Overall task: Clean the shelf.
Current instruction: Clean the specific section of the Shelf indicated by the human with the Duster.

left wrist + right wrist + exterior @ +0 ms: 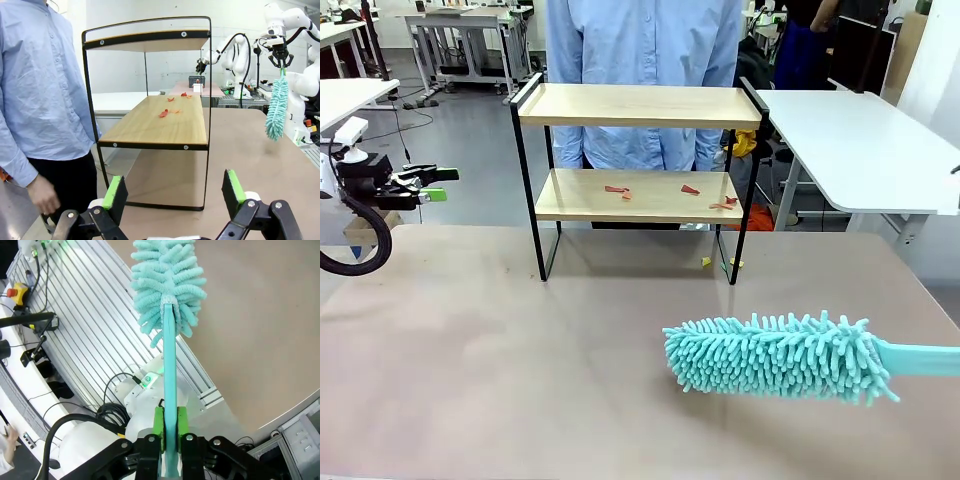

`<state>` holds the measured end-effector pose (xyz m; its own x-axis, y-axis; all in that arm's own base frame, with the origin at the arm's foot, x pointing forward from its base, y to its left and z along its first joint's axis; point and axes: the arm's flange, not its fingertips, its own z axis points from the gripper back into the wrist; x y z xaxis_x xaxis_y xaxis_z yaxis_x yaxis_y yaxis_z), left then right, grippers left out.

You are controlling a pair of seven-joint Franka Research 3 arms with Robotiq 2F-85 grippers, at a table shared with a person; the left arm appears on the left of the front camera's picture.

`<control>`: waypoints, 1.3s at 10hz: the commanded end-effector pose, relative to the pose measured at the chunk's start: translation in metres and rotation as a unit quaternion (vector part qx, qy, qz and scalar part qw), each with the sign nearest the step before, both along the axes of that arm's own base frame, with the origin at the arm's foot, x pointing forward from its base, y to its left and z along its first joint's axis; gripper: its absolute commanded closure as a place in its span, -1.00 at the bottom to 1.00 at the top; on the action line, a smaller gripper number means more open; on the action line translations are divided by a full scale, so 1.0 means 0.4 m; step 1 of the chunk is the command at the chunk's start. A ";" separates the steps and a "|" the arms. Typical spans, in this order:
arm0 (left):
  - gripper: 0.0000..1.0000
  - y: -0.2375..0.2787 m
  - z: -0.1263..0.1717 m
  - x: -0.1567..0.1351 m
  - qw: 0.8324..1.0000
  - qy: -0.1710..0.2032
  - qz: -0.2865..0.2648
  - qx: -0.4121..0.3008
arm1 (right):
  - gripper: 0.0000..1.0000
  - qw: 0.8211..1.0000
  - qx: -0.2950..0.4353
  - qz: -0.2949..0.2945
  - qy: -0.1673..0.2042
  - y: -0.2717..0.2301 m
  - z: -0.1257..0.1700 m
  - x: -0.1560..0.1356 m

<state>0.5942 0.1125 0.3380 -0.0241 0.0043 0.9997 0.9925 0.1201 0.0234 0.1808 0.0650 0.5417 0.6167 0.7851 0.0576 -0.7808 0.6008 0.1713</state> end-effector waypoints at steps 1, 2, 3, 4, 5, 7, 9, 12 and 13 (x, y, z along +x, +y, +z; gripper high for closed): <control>-1.00 0.000 0.008 -0.004 1.000 0.000 0.000 -0.001 | 0.74 1.000 0.007 -0.008 0.001 0.006 0.002 0.001; -1.00 0.000 0.008 -0.004 1.000 0.000 0.000 -0.001 | 0.74 1.000 0.007 -0.008 0.001 0.006 0.002 0.001; -1.00 0.000 0.008 -0.004 1.000 0.000 0.000 -0.001 | 0.74 1.000 0.007 -0.008 0.001 0.006 0.002 0.001; -1.00 0.000 0.008 -0.004 1.000 0.000 0.000 -0.001 | 0.74 1.000 0.007 -0.008 0.001 0.006 0.002 0.001; -1.00 0.000 0.008 -0.004 1.000 0.000 0.000 -0.001 | 0.74 1.000 0.007 -0.008 0.001 0.006 0.002 0.001; -1.00 0.000 0.008 -0.004 1.000 0.000 0.000 -0.001 | 0.74 1.000 0.007 -0.008 0.001 0.006 0.002 0.001; -1.00 0.000 0.008 -0.004 1.000 0.000 0.000 -0.001 | 0.74 1.000 0.007 -0.008 0.001 0.006 0.002 0.001; -1.00 0.000 0.008 -0.004 1.000 0.000 0.000 -0.001 | 0.74 1.000 0.007 -0.008 0.001 0.006 0.002 0.001; -1.00 0.000 0.008 -0.004 1.000 0.000 0.000 -0.001 | 0.74 1.000 0.007 -0.008 0.001 0.006 0.002 0.001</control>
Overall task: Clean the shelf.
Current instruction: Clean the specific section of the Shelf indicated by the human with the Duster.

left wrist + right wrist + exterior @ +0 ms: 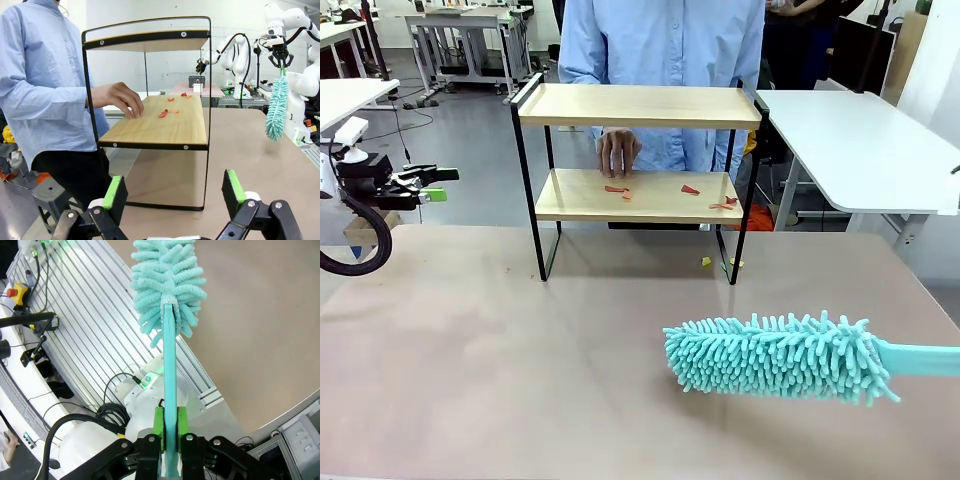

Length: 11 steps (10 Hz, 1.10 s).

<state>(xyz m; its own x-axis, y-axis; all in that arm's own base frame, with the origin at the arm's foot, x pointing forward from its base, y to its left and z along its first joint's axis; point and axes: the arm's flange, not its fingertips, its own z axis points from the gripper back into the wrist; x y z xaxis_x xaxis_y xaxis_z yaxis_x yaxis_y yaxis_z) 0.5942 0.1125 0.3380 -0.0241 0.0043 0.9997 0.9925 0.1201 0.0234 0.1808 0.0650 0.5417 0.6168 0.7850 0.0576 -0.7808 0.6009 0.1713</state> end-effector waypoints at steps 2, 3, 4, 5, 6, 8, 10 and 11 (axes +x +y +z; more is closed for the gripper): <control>-1.00 0.000 0.008 -0.004 1.000 0.000 0.000 -0.001 | 0.74 1.000 0.007 -0.008 0.001 0.006 0.002 0.001; -1.00 0.000 0.008 -0.004 1.000 0.000 0.000 -0.001 | 0.74 1.000 0.007 -0.008 0.001 0.006 0.002 0.001; -1.00 0.000 0.008 -0.004 1.000 0.000 0.000 -0.001 | 0.74 1.000 0.007 -0.008 0.001 0.006 0.002 0.001; -1.00 0.000 0.008 -0.004 1.000 0.000 0.000 -0.001 | 0.74 1.000 0.007 -0.008 0.001 0.006 0.002 0.001; -1.00 0.000 0.008 -0.004 1.000 0.000 0.000 -0.001 | 0.74 1.000 0.007 -0.008 0.001 0.006 0.002 0.001; -1.00 0.000 0.008 -0.004 1.000 0.000 0.000 -0.001 | 0.74 0.999 0.031 -0.006 -0.025 0.039 0.063 -0.015; -1.00 0.000 0.008 -0.004 1.000 0.000 0.000 -0.001 | 0.74 0.992 0.098 -0.078 -0.029 0.133 0.163 -0.036; -1.00 0.000 0.008 -0.004 1.000 0.000 0.000 -0.001 | 0.74 0.986 0.125 -0.099 -0.036 0.195 0.202 -0.047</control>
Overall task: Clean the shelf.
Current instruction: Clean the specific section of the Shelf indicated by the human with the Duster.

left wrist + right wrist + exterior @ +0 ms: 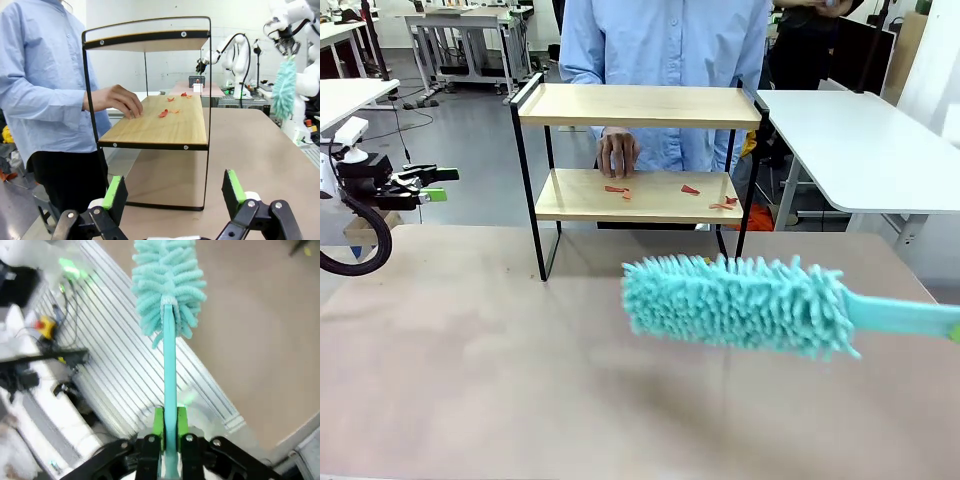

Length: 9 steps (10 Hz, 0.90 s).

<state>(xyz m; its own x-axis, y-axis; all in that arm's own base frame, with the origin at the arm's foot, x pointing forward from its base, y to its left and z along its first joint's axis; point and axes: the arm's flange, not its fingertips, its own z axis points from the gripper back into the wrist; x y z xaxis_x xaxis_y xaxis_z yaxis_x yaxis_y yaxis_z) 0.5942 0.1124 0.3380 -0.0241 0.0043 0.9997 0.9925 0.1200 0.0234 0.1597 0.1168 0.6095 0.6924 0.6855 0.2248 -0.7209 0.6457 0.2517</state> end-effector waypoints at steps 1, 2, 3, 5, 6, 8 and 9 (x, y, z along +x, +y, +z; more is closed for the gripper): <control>-1.00 0.001 0.008 -0.004 1.000 0.000 0.001 -0.001 | 0.74 0.994 0.055 -0.090 -0.019 0.151 0.068 0.004; -1.00 0.001 0.008 -0.004 1.000 0.000 0.001 -0.001 | 0.74 0.990 0.068 -0.125 -0.010 0.230 0.089 0.012; -1.00 0.001 0.008 -0.004 1.000 0.000 0.001 -0.001 | 0.74 0.979 0.087 -0.185 0.018 0.317 0.095 0.033; -1.00 0.001 0.008 -0.004 1.000 0.000 0.001 -0.001 | 0.74 0.961 0.061 -0.269 -0.001 0.459 0.064 0.086; -1.00 0.001 0.008 -0.004 1.000 0.000 0.001 -0.001 | 0.74 0.956 0.058 -0.287 -0.007 0.514 0.042 0.118; -1.00 0.001 0.008 -0.004 1.000 0.000 0.001 -0.001 | 0.74 0.950 0.098 -0.297 -0.008 0.556 0.020 0.163; -1.00 0.001 0.008 -0.004 1.000 0.000 0.001 -0.001 | 0.74 0.959 0.067 -0.274 -0.006 0.519 0.007 0.111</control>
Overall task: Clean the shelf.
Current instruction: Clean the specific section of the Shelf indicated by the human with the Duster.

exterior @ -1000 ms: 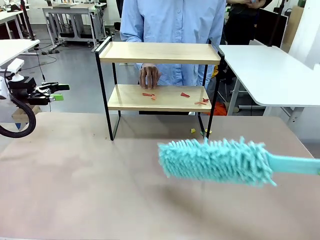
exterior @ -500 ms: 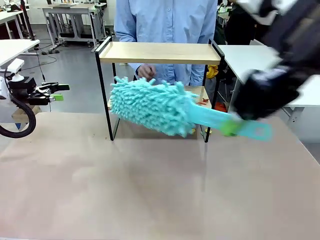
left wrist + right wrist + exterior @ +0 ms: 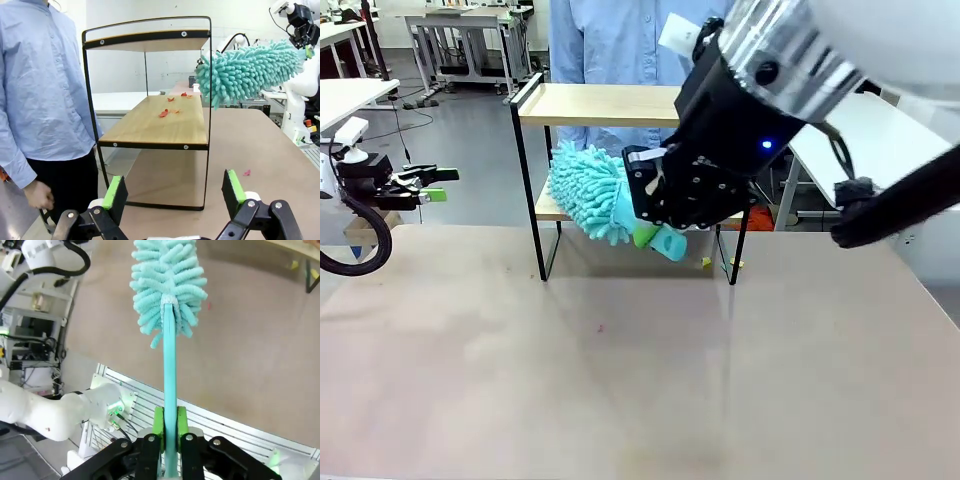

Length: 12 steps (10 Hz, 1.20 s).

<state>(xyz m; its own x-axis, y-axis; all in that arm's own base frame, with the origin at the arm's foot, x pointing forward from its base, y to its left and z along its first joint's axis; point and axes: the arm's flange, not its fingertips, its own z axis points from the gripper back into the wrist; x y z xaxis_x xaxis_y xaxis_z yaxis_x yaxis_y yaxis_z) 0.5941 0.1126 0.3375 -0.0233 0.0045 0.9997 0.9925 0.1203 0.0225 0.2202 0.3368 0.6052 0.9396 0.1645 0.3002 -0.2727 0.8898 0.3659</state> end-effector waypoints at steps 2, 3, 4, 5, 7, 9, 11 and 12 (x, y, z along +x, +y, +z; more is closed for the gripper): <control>-1.00 0.000 0.009 -0.004 1.000 0.000 0.000 -0.001 | 0.74 1.000 -0.008 0.007 0.001 -0.031 0.018 -0.040; -1.00 0.000 0.009 -0.004 1.000 0.000 0.000 -0.001 | 0.74 1.000 -0.008 0.007 0.001 -0.031 0.018 -0.040; -1.00 0.000 0.009 -0.004 1.000 0.000 0.000 -0.001 | 0.74 1.000 -0.008 0.007 0.001 -0.031 0.018 -0.040; -1.00 0.000 0.009 -0.004 1.000 0.000 0.000 -0.001 | 0.74 1.000 -0.010 0.020 -0.001 -0.019 0.013 -0.031; -1.00 0.000 0.009 -0.004 1.000 0.000 0.000 -0.001 | 0.74 0.999 -0.027 -0.032 -0.033 0.133 0.005 0.064; -1.00 0.000 0.009 -0.004 1.000 0.000 0.000 -0.001 | 0.74 0.996 -0.032 -0.070 -0.045 0.220 -0.017 0.129; -1.00 0.000 0.009 -0.004 1.000 0.000 0.000 -0.001 | 0.74 0.988 -0.054 -0.126 -0.067 0.310 -0.053 0.202; -1.00 0.000 0.009 -0.004 1.000 0.000 0.000 -0.001 | 0.74 0.985 -0.062 -0.140 -0.080 0.344 -0.068 0.236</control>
